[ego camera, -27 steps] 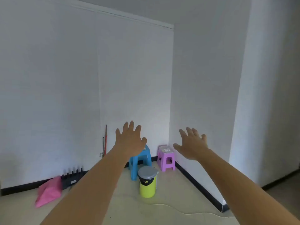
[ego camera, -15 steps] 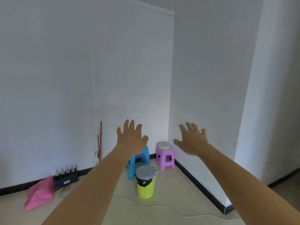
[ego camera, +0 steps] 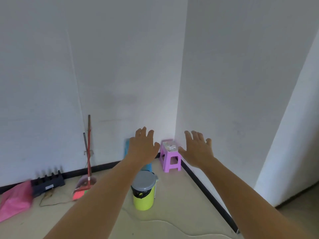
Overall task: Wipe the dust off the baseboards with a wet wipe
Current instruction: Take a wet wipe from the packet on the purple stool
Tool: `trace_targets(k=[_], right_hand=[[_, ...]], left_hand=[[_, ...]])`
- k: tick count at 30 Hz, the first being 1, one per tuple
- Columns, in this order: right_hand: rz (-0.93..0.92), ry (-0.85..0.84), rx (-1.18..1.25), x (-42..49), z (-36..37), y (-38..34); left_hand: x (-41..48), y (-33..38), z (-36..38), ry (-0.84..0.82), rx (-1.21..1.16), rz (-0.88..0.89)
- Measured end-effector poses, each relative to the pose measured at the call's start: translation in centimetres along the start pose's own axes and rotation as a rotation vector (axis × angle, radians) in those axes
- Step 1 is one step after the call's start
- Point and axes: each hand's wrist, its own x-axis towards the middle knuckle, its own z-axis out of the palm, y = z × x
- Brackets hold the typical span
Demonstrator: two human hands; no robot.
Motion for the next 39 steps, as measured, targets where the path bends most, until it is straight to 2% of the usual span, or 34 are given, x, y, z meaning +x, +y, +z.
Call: trace_targets(k=[5,11,17,24,32,39], right_hand=[[0.010,-0.083,-0.014,10.1,7.9,3.1],[0.053,-0.159,0.004,26.6,17.4,6.2],[0.084,-0.189,0.026,43.2,23.1,9.8],[0.109,-0.272,0.033,58.8,31.0,16.7],[0.039,-0.409,0.021,77.2,43.3,26.1],[0.005,-0.628,0.022,88.6,55.1,30.4]], left_hand=[[10.7,-0.1,7.8,-0.098,-0.018,-0.007],[27.0,-1.4,17.0,-0.124,0.047,0.076],[44.6,-1.0,24.2,-0.208,0.041,0.098],[61.1,2.1,33.8,-0.286,0.012,0.109],[78.7,5.9,47.6,-0.388,-0.064,-0.044],[87.9,5.4,59.6,-0.566,-0.124,-0.177]])
